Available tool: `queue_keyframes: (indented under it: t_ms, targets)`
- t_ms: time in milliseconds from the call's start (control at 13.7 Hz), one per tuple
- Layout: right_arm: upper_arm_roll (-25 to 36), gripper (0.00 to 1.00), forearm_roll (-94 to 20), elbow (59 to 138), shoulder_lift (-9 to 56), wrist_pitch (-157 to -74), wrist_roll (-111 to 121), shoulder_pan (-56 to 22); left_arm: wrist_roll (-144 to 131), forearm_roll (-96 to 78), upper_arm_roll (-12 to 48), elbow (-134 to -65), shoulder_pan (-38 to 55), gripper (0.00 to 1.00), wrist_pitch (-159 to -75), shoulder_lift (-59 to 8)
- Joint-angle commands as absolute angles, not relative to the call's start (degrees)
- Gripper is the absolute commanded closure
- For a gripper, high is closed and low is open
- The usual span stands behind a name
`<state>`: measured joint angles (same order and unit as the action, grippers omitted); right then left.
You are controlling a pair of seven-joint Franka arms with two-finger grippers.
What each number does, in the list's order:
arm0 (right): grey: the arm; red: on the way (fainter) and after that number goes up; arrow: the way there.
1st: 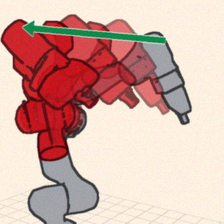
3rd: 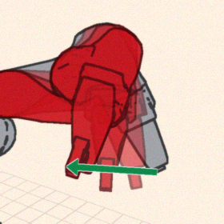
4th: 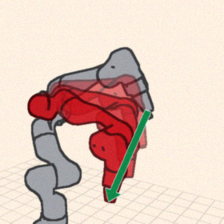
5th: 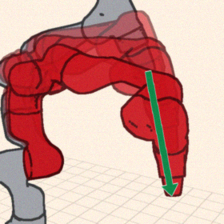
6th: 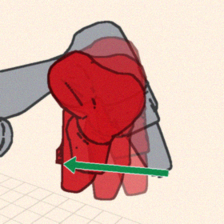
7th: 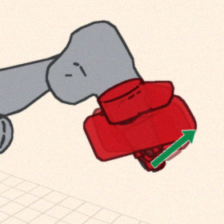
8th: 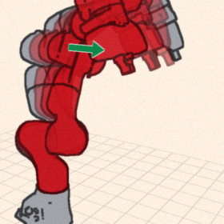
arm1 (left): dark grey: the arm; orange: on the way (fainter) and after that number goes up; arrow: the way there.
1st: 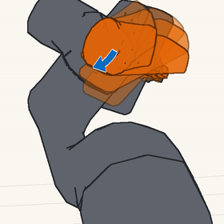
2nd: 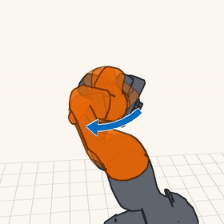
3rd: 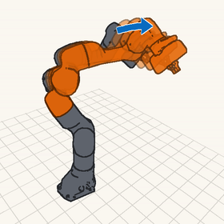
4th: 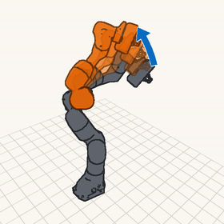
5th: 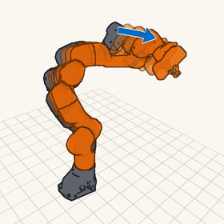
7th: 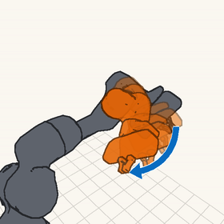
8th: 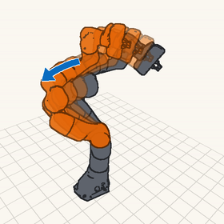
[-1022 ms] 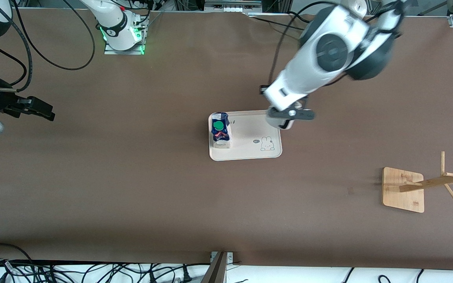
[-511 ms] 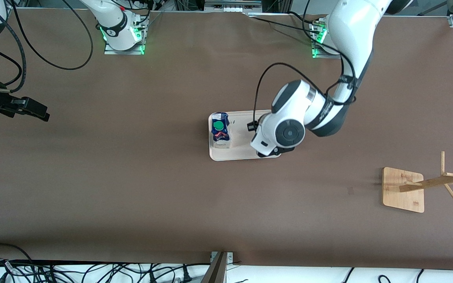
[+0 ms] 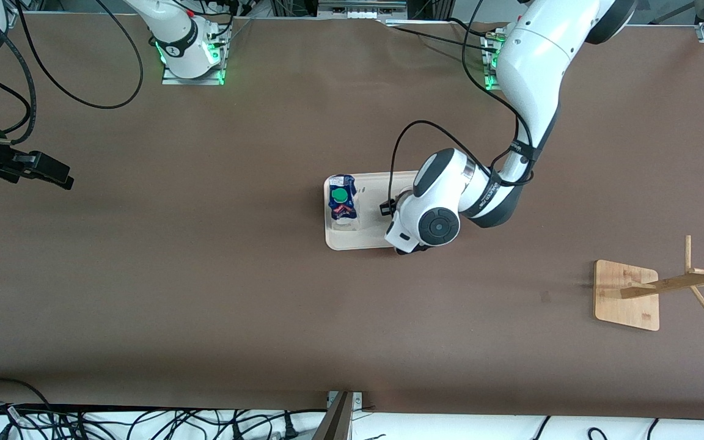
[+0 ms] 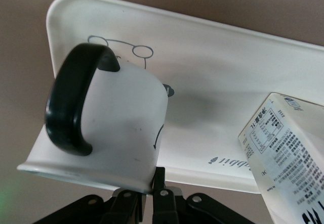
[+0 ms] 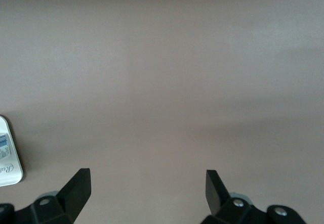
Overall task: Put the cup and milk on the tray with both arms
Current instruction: 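Lower the mug onto the tray beside the carton and release it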
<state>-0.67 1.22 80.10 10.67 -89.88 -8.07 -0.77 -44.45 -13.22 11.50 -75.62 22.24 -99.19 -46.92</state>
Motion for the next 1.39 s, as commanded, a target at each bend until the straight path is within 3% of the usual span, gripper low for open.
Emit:
queue_keyframes:
  t_ms: [0,438,803,1314]
  targets:
    - [0.18,0.00,0.97,80.07,10.20,-89.30,-7.47,-1.23,-43.78,-14.42,11.34,-73.65,22.06,0.00,-98.79,-48.43]
    - [0.18,0.00,0.09,80.07,10.11,-89.48,-7.29,-1.23,-42.98,-14.42,11.34,-73.21,21.18,0.00,-98.26,-46.77]
    - [0.18,0.00,0.09,80.07,10.20,-89.30,-7.29,-1.23,-36.15,-13.63,10.37,-72.86,16.98,0.00,-94.14,-35.18]
    - [0.09,0.00,0.26,80.07,10.20,-89.30,-7.29,-1.23,-9.89,4.55,10.20,-73.21,6.07,0.00,-82.44,-22.34]
